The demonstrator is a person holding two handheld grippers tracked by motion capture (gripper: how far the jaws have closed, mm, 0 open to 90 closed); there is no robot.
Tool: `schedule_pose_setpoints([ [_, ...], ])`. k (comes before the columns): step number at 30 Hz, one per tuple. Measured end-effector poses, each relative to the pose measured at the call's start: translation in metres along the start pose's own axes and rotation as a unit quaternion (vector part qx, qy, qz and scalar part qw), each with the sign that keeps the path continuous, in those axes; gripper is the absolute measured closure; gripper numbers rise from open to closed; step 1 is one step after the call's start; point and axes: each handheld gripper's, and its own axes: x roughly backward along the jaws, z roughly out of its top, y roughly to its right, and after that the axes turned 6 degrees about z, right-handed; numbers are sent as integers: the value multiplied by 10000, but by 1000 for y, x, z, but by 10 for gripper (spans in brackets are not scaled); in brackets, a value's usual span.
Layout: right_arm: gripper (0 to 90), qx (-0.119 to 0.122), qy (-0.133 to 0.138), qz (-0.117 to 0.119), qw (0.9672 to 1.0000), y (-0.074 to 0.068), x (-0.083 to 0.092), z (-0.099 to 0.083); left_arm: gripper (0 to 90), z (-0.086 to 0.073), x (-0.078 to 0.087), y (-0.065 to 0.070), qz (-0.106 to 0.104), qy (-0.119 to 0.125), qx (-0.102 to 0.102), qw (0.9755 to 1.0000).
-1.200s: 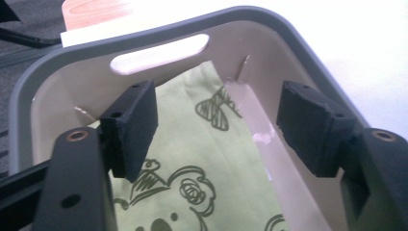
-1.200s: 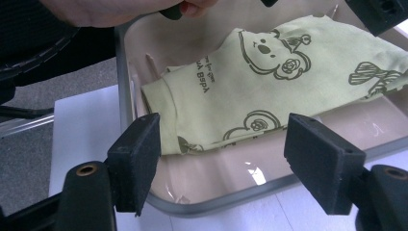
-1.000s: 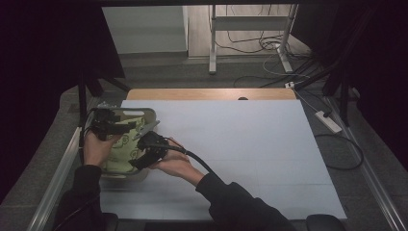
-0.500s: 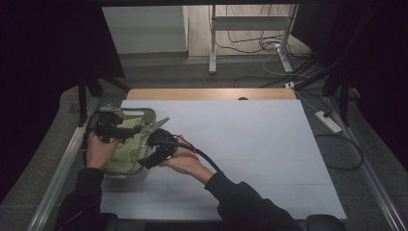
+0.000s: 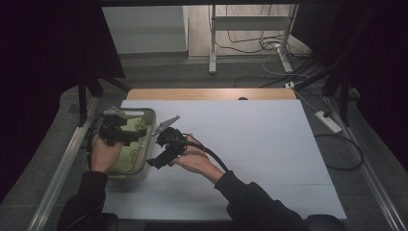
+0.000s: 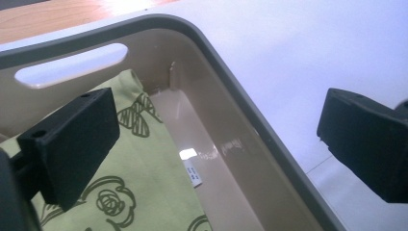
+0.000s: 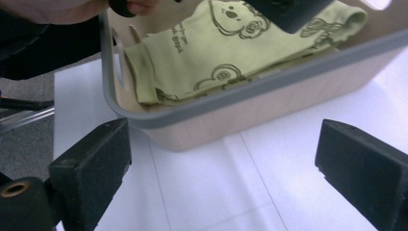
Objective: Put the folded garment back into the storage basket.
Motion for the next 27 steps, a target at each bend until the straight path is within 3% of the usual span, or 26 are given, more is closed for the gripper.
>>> schedule_pose_setpoints([
  [7, 30, -13, -40, -42, 10000, 6, 14, -10, 6, -2, 1, 8, -31, 99, -122, 9999],
  [17, 0, -271, 97, 119, 9995, 15, 35, -27, 0, -3, 6, 20, -197, 310, -265, 9990],
  [27, 0, -239, 90, -85, 9996, 21, 58, -44, 0, -6, 11, 34, -287, 395, -342, 9982],
])
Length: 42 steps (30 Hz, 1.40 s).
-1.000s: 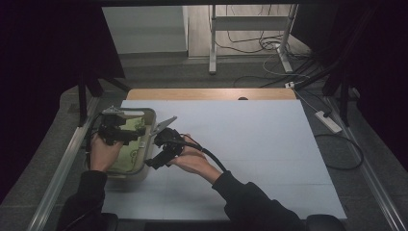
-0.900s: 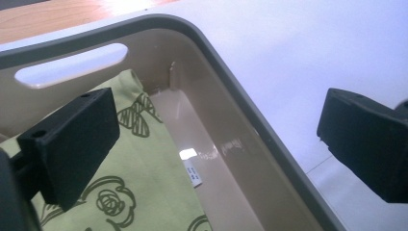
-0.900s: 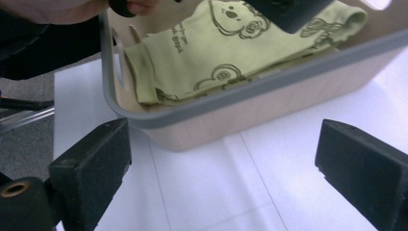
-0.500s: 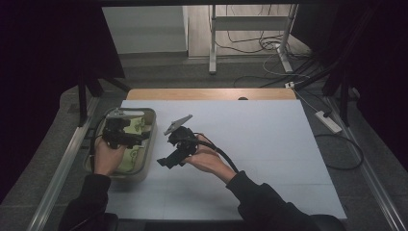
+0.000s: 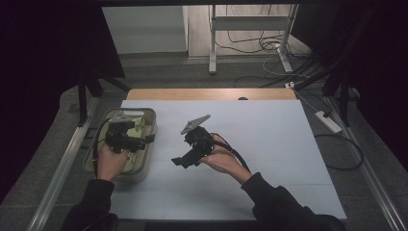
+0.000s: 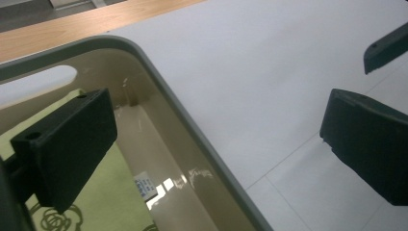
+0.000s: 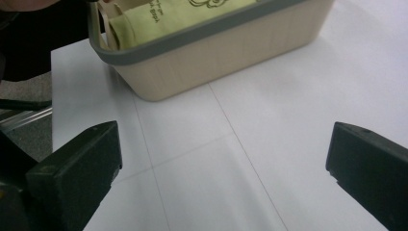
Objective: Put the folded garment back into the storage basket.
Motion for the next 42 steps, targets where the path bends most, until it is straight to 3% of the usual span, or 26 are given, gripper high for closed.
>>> schedule_pose_setpoints([
  [6, 0, -84, -14, -81, 9999, 6, 10, -10, 0, -2, 1, 9, -22, 7, -104, 9999],
  [18, 0, -221, 80, -201, 9995, 13, 31, -23, 0, -4, 6, 16, -51, 43, -96, 9999],
  [25, 0, -240, 173, -407, 9987, 14, 40, -30, 0, -6, 9, 22, -40, -4, -163, 9999],
  [42, 0, -248, 146, -468, 9985, 11, 58, -45, 0, -11, 16, 32, 25, -18, -273, 9996],
])
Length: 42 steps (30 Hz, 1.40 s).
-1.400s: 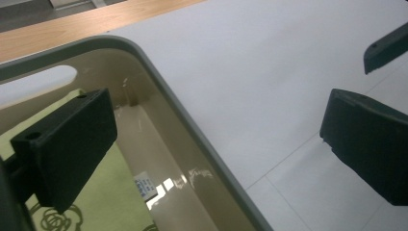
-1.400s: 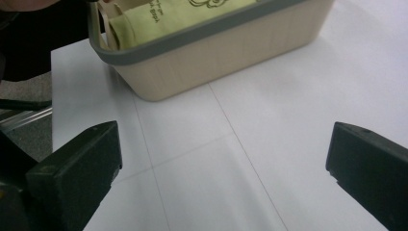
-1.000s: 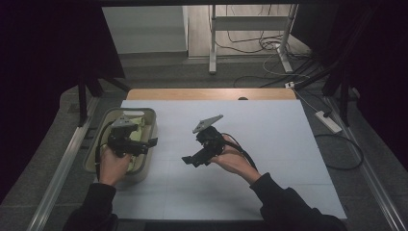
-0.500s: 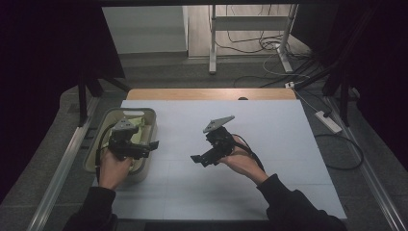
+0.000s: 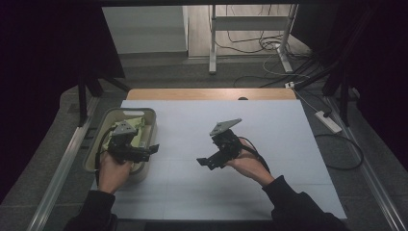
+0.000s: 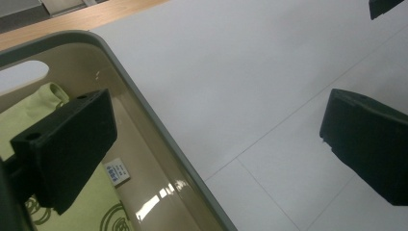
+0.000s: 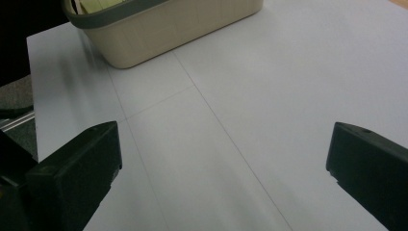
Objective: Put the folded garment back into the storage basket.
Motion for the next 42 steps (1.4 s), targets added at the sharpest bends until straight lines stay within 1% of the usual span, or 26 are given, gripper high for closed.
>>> schedule_pose_setpoints([
  [7, 0, 2, -47, 70, 10000, -1, 4, -6, 0, -2, 2, 3, 0, -10, -34, 10000],
  [13, 0, 29, 5, 13, 10000, -2, 10, -10, 0, -4, 3, 6, -3, -36, -46, 10000],
  [23, 0, -44, 58, -41, 10000, -2, 22, -21, 0, -6, 7, 10, -29, -69, -31, 10000],
  [29, 0, -90, 150, -92, 9998, -3, 33, -27, 0, -8, 10, 12, -38, -90, -10, 10000],
  [33, 0, -132, 158, -130, 9997, -1, 40, -32, 0, -10, 12, 14, -47, -88, 16, 9999],
  [42, 0, -218, 218, -231, 9993, 2, 54, -43, 0, -13, 16, 18, -50, -111, -47, 9999],
])
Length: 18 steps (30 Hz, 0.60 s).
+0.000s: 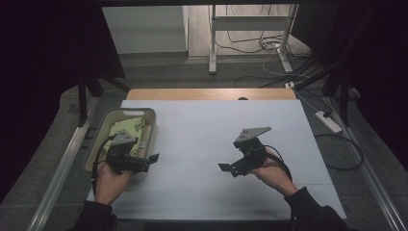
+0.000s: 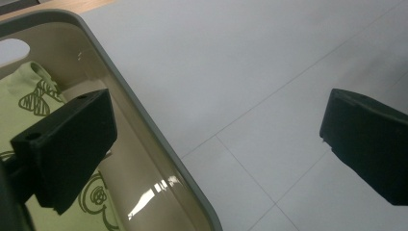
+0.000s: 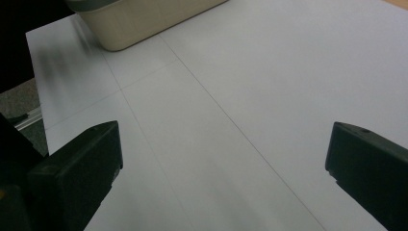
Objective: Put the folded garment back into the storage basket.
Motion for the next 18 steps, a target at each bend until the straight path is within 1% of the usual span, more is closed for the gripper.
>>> schedule_pose_setpoints([
  [11, 0, -86, 14, -123, 9999, 1, 13, -11, 0, -5, 6, 5, 19, -7, -25, 10000],
  [18, 0, -103, 29, -209, 9997, 2, 21, -18, 0, -9, 10, 6, 43, -16, 8, 10000],
])
